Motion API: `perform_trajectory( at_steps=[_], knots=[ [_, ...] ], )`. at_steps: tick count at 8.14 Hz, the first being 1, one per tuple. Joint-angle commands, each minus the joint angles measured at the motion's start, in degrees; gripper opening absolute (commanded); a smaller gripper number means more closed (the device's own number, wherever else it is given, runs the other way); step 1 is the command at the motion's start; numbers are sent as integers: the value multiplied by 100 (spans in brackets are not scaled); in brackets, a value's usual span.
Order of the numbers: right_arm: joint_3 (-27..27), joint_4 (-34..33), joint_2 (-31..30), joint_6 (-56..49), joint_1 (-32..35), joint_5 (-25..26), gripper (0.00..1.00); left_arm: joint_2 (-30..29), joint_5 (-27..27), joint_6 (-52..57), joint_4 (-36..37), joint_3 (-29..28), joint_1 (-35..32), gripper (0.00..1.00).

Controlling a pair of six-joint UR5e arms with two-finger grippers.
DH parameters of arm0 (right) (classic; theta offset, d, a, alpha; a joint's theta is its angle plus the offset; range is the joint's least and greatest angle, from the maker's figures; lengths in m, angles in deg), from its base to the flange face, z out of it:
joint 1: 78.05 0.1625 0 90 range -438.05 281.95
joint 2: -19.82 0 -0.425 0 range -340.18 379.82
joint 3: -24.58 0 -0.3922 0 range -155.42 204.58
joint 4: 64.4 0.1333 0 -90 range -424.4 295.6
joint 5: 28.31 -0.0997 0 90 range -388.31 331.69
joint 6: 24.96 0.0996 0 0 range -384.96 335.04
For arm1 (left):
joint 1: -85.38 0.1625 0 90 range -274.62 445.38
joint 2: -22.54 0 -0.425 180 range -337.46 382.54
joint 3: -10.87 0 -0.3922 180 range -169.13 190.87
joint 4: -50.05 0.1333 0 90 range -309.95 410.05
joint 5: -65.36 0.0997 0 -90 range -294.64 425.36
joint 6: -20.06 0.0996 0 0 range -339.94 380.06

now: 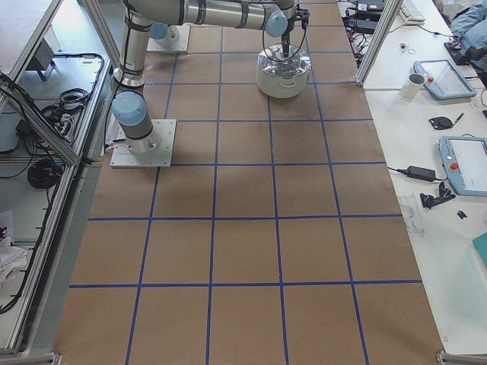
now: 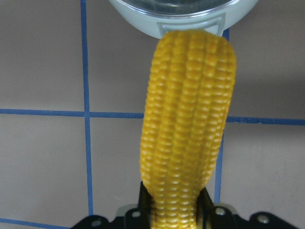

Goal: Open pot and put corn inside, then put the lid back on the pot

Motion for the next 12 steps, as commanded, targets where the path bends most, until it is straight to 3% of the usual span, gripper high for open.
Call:
perform_trajectory(
  at_steps=[1, 6, 9, 12],
  knots=[
    [10, 21, 22, -26, 0, -30, 37, 5, -1, 0, 4, -9, -6, 0],
    [-166, 265, -337, -236, -43, 14, 34, 14, 43, -52, 4, -18, -6, 0],
    [-166, 1055, -1057, -648, -428, -100, 35, -3, 26, -349, 4, 8, -58, 0],
    [-70, 2408, -1901, -1885, -1262, -162, 34, -126, -27, -913, 4, 9, -250, 0]
  ],
)
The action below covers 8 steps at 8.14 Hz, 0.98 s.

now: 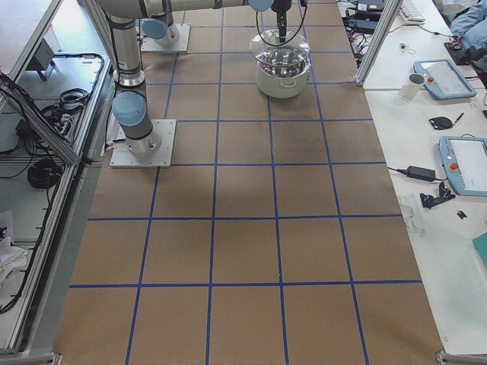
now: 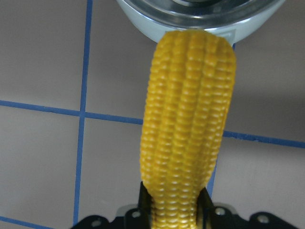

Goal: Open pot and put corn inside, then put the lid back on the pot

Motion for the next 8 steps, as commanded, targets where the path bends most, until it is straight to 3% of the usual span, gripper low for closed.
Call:
perform_trajectory(
  at_steps=[1, 2, 5, 7, 8],
  knots=[
    [91, 771, -518, -875, -636, 0, 34, -87, -12, -628, 9, -14, -374, 0],
    [100, 928, -562, -1077, -663, 43, 34, -96, -21, -1049, 26, -14, -611, 0],
    [292, 1185, -817, -1429, -865, 35, 34, -481, -38, -1877, 1033, -23, -1376, 0],
    [433, 1185, -931, -1448, -883, 35, 34, -676, -99, -2012, 1379, -23, -1519, 0],
    [442, 1185, -940, -1448, -883, 35, 34, -685, -387, -2020, 1423, -23, -1528, 0]
  ],
)
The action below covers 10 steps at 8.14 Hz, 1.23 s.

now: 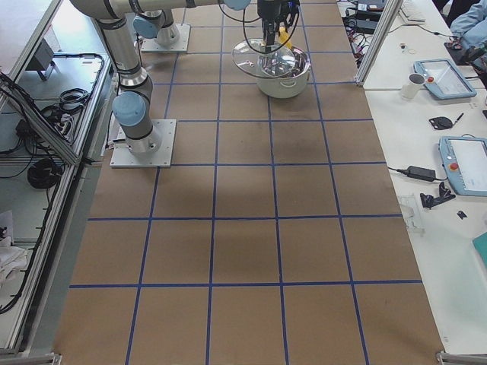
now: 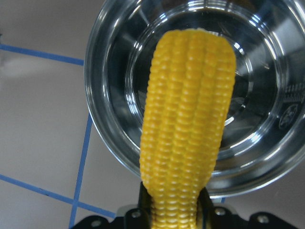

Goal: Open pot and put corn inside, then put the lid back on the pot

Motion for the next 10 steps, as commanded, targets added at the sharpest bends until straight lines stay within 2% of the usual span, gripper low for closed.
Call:
perform_trajectory(
  at_steps=[1, 4, 7, 9, 10],
  knots=[
    [63, 8, -51, -27, -5, 0, 34, -115, -350, -84, 204, 0, -106, 0],
    [63, 17, -51, -27, -14, 0, 34, -185, -682, -153, 274, -9, -132, 0],
    [63, 17, -51, -27, -5, 0, 34, -597, -684, -172, 772, -9, -343, 0],
    [63, 17, -51, -27, -5, 0, 34, -616, -605, -207, 767, -18, -343, 2],
    [63, 17, -51, -36, -5, 0, 34, -607, -605, -242, 749, -18, -334, 66]
  ],
)
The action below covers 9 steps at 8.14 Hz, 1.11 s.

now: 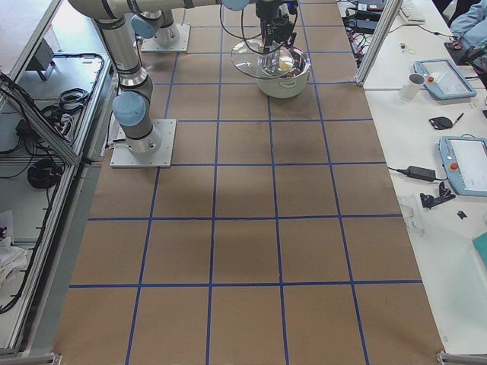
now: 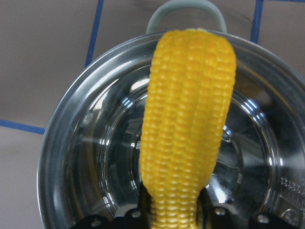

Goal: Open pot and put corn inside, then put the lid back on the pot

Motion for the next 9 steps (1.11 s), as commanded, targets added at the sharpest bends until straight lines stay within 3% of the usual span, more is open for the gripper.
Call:
perform_trajectory(
  at_steps=[1, 4, 9],
  knots=[
    [0, 0, 0, -8, 0, -3, 34, -15, 40, -59, 12, -4, 2, 83],
    [0, 0, 0, -8, 0, -3, 34, 134, 41, -409, -6, -13, 2, 100],
    [0, -9, 0, -17, 0, -3, 34, 748, 14, -1368, -700, -144, 255, 100]
  ],
)
